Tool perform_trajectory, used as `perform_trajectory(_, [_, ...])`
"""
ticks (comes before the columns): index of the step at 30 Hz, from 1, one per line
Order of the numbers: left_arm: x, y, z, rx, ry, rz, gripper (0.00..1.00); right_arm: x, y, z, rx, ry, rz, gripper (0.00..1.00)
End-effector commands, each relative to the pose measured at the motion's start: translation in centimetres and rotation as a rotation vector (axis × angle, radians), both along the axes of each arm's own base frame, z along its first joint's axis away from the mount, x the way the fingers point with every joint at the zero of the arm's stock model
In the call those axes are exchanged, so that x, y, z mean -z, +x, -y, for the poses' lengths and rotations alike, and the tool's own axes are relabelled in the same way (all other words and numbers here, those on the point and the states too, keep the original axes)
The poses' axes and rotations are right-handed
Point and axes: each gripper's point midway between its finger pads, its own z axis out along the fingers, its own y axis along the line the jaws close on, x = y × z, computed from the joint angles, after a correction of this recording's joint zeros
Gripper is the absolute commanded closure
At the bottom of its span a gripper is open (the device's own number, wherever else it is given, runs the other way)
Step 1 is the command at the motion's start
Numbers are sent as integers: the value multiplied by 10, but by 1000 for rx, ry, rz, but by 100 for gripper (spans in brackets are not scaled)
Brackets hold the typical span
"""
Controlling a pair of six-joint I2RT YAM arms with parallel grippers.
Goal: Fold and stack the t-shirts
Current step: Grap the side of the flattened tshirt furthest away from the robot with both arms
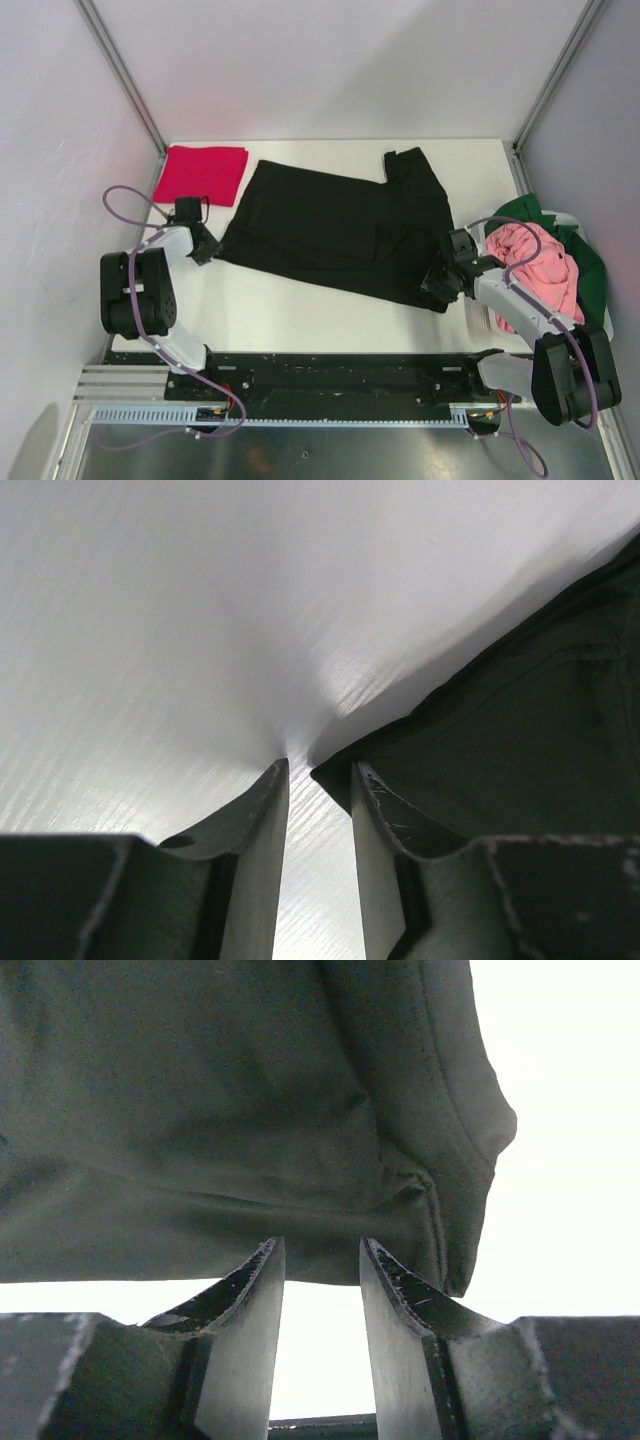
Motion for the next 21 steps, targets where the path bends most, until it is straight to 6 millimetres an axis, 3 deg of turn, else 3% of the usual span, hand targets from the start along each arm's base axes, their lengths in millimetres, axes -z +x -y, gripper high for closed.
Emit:
perform_trajectory(1, [-6, 15, 1, 12, 39, 19, 66, -5, 2, 8, 46, -23, 25, 58])
perform_trajectory(13, [-8, 18, 5, 11, 47, 25, 78, 10, -45, 26, 179, -69, -114, 56])
perform_trajectory(21, [-6, 17, 6, 11, 40, 20, 81, 6, -48, 40, 268, -98, -84, 54])
